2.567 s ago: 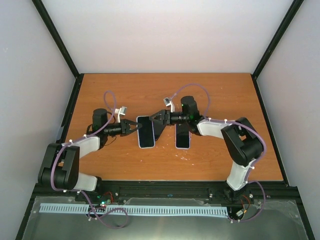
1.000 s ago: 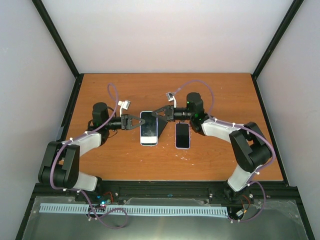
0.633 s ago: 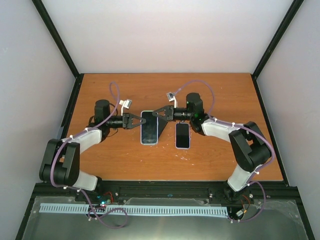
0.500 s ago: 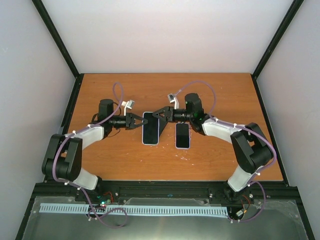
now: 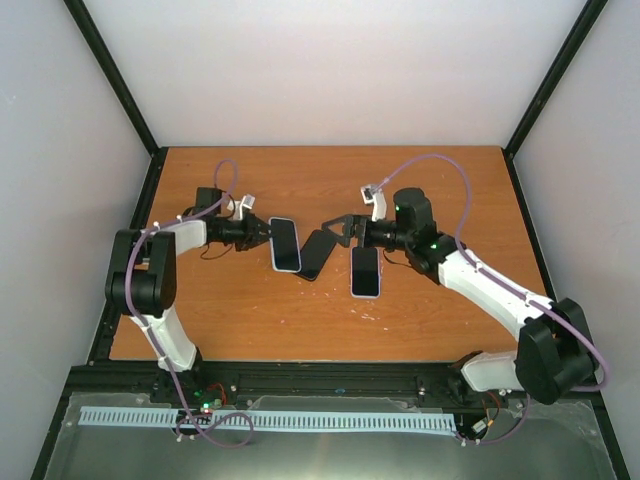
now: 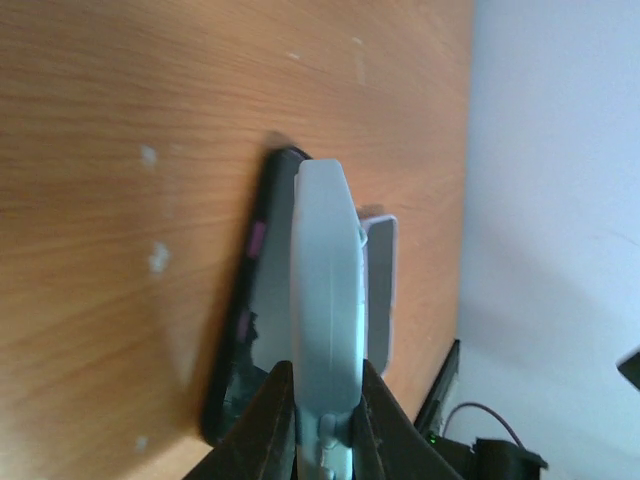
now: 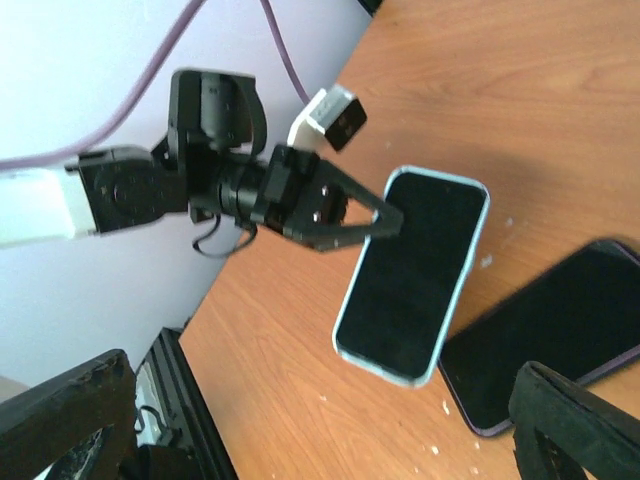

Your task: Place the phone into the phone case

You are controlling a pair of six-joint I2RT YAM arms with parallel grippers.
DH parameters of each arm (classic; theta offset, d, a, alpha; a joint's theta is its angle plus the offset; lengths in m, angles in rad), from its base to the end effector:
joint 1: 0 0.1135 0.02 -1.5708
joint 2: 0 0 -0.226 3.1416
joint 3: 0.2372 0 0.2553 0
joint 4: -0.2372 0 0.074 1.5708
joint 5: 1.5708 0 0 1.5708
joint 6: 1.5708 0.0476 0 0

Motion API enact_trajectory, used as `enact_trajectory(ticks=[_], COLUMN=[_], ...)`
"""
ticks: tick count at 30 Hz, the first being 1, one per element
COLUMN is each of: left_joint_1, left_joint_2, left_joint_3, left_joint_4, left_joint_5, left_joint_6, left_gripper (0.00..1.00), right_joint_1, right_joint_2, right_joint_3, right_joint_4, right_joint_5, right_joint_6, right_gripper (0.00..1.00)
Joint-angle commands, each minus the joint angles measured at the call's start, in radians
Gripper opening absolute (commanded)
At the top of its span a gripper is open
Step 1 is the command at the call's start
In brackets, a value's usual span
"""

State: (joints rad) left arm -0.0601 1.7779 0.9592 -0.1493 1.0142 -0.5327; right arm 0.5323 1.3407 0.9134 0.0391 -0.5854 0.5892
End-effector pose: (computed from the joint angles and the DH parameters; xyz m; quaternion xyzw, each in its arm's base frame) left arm 0.3330 -0.0605 0.1128 -0.0553 0.8453 -0.5193 0.1127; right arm 0.2661 0.1873 0.2423 -0.1382 0.7992 0.4867 0.3246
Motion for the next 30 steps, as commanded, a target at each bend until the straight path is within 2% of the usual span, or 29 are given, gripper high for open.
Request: enact_trajectory(ticks=[1,10,16,21,22,24,25,30], left_joint_1=[0.034,0.057,0.057,0.057,0.057,0.057,0.056,0.054], left_joint_2=[0.063,0.185,0.126,0.029,0.005,-0.054,-0.081,-0.254], left_joint_3=[0.103,0.209,0.211,0.204,0.203,0.203,0.202,0.183], left_joint_4=[-0.175,-0.303,-0.347,-0.370,-0.371,-0.372,-0.369,-0.329], left_joint_5=[-0.084,-0.258,-0.411,-0.475,-0.478,-0.477,-0.469,-0.408], left_joint_6=[0.080,0.119,0.090,0.083,0.082,0.085,0.090,0.138], left_gripper=[0.02,0.09,0.48,0.61,0.69,0.96,0.99,0.99], right_joint_1=[-0.005,-0.005,-0.005,-0.005,-0.005,-0.005,-0.005,-0.006], right_joint_2=[-0.059,-0.133,-0.182,-0.268,-0.286,-0.322,-0.340,-0.418], right_joint_3=[-0.052,-0.079,-0.052,-0.019,-0.013,0.003,0.013,0.057], right_joint_4=[-0.093,-0.168,-0.333,-0.442,-0.465,-0.522,-0.549,-0.667], right_joint_5=[0.037,0.094,0.264,0.364,0.394,0.467,0.513,0.694], right_joint_6=[-0.036,-0.059,-0.090,-0.082,-0.076,-0.057,-0.046,0.008], right_gripper=[1.00,1.00,1.00,1.00,1.00,1.00,1.00,1.00])
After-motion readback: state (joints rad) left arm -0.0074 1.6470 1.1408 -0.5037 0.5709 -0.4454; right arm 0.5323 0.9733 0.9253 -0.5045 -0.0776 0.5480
